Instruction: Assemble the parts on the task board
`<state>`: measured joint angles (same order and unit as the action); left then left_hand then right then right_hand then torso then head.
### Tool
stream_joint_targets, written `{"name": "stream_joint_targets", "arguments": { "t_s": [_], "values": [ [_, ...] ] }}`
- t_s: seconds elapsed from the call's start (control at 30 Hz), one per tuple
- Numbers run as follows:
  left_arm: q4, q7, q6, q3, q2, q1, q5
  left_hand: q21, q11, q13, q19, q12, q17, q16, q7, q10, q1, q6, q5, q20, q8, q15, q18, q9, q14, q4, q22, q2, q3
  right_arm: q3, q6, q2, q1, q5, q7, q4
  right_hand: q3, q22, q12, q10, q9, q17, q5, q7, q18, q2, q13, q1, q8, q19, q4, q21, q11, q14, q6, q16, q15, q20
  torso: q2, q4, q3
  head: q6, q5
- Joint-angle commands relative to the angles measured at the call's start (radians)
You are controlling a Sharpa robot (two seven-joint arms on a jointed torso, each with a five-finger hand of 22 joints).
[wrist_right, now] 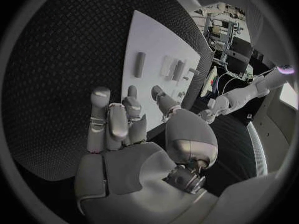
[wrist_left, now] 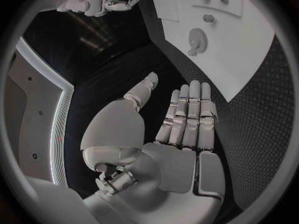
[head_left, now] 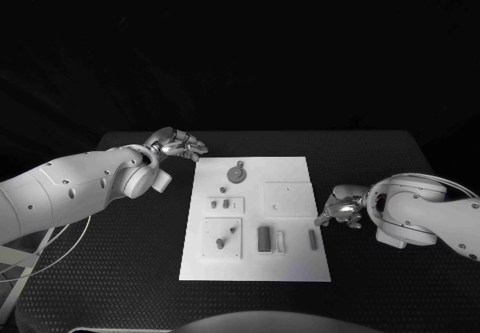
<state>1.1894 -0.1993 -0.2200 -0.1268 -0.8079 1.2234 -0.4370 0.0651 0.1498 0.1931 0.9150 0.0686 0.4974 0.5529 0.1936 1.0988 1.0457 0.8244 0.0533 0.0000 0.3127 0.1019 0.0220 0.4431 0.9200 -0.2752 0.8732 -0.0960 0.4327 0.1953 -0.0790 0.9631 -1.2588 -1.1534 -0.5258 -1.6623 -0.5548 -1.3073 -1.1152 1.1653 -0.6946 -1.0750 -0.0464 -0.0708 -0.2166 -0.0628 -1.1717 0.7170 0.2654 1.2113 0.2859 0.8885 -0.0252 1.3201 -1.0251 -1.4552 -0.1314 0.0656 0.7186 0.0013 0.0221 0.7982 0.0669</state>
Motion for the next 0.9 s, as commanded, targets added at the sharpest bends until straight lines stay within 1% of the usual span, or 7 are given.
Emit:
{"name": "stream_joint_targets", "arguments": {
  "t_s": [0.03, 0.1, 0.3, 0.43, 0.67, 0.8, 0.9],
  "values": [
    [0.002, -0.013, 0.006, 0.001, 0.002, 0.001, 0.008, 0.006, 0.002, -0.002, 0.001, 0.001, 0.002, -0.005, -0.001, 0.0, -0.011, -0.005, -0.001, 0.004, 0.006, 0.001, -0.004, -0.001, 0.007, 0.002, -0.002, 0.0, -0.007, 0.003, -0.028, -0.005, 0.008, -0.034, -0.026, 0.004, 0.007, -0.017, -0.003, 0.005, -0.002, 0.002, -0.003, -0.01, -0.045, 0.005, 0.002, 0.002, 0.006, -0.005, 0.0, 0.001, -0.004, 0.0, -0.018, 0.001, -0.001, -0.007, 0.0, 0.0009, -0.0016, 0.0, -0.003],
    [0.002, -0.013, 0.007, 0.001, 0.002, 0.001, 0.009, 0.006, 0.002, -0.002, 0.001, 0.001, 0.002, -0.006, -0.001, 0.0, -0.012, -0.005, -0.001, 0.004, 0.006, 0.001, -0.004, -0.001, 0.007, 0.002, -0.002, 0.0, -0.007, 0.003, -0.024, -0.012, 0.019, -0.036, -0.025, 0.007, 0.009, -0.017, -0.002, 0.006, -0.002, 0.002, -0.003, -0.01, -0.045, 0.005, 0.003, -0.002, 0.005, -0.006, -0.002, 0.001, -0.004, 0.0, -0.018, 0.001, -0.001, -0.009, 0.0, 0.0008, -0.0015, 0.002, -0.005],
    [0.004, -0.013, 0.008, 0.001, 0.001, 0.001, 0.009, 0.006, 0.002, -0.002, 0.001, 0.001, 0.003, -0.007, -0.001, -0.001, -0.014, -0.005, -0.001, 0.004, 0.006, 0.001, -0.004, -0.002, 0.007, 0.003, -0.002, 0.001, -0.008, 0.004, -0.021, -0.031, 0.047, -0.043, -0.024, 0.021, 0.012, -0.017, -0.001, 0.007, -0.003, 0.002, -0.003, -0.009, -0.045, 0.004, 0.005, -0.008, 0.005, -0.006, -0.004, 0.001, -0.005, 0.0, -0.019, 0.001, -0.001, -0.011, 0.0, 0.0043, -0.002, 0.008, -0.007],
    [0.004, -0.012, 0.01, 0.001, 0.0, 0.001, 0.009, 0.006, 0.002, -0.002, 0.001, 0.001, 0.004, -0.007, -0.001, -0.001, -0.015, -0.005, -0.001, 0.003, 0.006, 0.001, -0.004, -0.002, 0.007, 0.003, -0.002, 0.001, -0.008, 0.004, -0.024, -0.044, 0.063, -0.045, -0.021, 0.026, 0.013, -0.017, -0.001, 0.008, -0.003, 0.002, -0.003, -0.009, -0.045, 0.002, 0.005, -0.012, 0.004, -0.006, -0.005, 0.001, -0.005, 0.0, -0.019, 0.001, -0.001, -0.011, 0.0, 0.0037, -0.0025, 0.01, -0.007],
    [0.004, -0.01, 0.014, 0.0, -0.001, 0.001, 0.009, 0.006, 0.002, -0.002, 0.0, 0.001, 0.005, -0.008, -0.001, -0.001, -0.018, -0.005, -0.001, 0.004, 0.006, 0.001, -0.004, -0.002, 0.007, 0.003, -0.003, 0.001, -0.009, 0.004, -0.033, -0.056, 0.076, -0.045, -0.02, 0.032, 0.014, -0.017, 0.0, 0.009, -0.003, 0.002, -0.003, -0.009, -0.045, 0.001, 0.006, -0.017, 0.004, -0.006, -0.008, 0.001, -0.005, 0.001, -0.02, 0.001, -0.001, -0.012, 0.0, 0.0036, -0.0022, 0.014, -0.004],
    [0.004, -0.01, 0.015, 0.0, -0.001, 0.001, 0.009, 0.006, 0.002, -0.002, 0.0, 0.001, 0.005, -0.008, -0.001, -0.002, -0.018, -0.005, -0.001, 0.004, 0.007, 0.001, -0.004, -0.002, 0.006, 0.003, -0.003, 0.002, -0.009, 0.004, -0.035, -0.069, 0.086, -0.049, -0.019, 0.036, 0.014, -0.017, 0.0, 0.009, -0.003, 0.002, -0.003, -0.009, -0.045, -0.001, 0.007, -0.019, 0.003, -0.006, -0.009, 0.001, -0.005, 0.001, -0.02, 0.001, -0.002, -0.012, 0.0, 0.0018, -0.002, 0.016, -0.003],
    [0.005, -0.008, 0.015, 0.0, -0.001, 0.001, 0.009, 0.006, 0.002, -0.002, 0.0, 0.001, 0.005, -0.008, -0.001, -0.002, -0.019, -0.005, -0.001, 0.004, 0.007, 0.001, -0.004, -0.002, 0.006, 0.003, -0.003, 0.002, -0.009, 0.005, -0.032, -0.077, 0.09, -0.065, -0.02, 0.046, 0.014, -0.017, 0.0, 0.009, -0.004, 0.002, -0.003, -0.009, -0.045, -0.002, 0.007, -0.022, 0.003, -0.006, -0.011, 0.001, -0.005, 0.002, -0.021, 0.001, -0.002, -0.012, 0.0, 0.003, -0.0019, 0.019, -0.001]
  ]
}}
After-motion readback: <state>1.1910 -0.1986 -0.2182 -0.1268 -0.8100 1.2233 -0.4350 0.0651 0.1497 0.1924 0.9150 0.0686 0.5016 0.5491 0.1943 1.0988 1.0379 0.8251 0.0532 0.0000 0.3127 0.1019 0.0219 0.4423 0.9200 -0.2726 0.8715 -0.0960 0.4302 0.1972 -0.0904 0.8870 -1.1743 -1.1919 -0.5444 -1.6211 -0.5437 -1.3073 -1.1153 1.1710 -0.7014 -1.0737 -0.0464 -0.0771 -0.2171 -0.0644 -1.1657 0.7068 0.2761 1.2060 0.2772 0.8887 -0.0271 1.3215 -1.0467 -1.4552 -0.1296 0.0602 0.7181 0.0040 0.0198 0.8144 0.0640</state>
